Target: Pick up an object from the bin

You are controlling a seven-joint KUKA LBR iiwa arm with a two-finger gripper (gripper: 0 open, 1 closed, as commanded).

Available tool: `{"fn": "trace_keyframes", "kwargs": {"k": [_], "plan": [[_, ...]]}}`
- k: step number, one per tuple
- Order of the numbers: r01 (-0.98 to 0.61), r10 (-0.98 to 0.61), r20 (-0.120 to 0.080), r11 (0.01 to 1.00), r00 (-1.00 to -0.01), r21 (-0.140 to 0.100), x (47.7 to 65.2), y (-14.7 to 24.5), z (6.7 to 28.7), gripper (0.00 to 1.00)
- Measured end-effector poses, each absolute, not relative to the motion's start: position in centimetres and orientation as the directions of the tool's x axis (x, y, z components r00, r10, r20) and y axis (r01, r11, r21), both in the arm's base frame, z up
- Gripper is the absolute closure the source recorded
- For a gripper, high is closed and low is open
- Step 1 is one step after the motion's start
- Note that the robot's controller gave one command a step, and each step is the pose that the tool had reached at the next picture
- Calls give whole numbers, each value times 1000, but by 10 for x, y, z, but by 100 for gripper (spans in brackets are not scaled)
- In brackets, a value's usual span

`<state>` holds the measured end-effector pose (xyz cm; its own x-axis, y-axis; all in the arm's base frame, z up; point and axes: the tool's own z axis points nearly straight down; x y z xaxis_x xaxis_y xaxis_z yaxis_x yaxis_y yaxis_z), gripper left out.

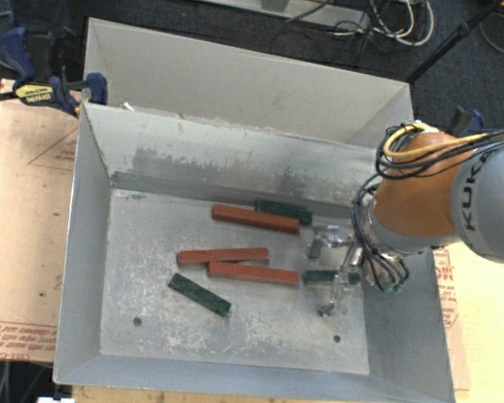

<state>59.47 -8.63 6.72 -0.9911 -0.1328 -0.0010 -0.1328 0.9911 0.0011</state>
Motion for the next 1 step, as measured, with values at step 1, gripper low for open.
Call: {"fn": "trace_keyframes", "kwargs": {"k": [1], "plan": [[-133, -133, -2, 991, -991, 0, 595, -86, 69, 100]]}}
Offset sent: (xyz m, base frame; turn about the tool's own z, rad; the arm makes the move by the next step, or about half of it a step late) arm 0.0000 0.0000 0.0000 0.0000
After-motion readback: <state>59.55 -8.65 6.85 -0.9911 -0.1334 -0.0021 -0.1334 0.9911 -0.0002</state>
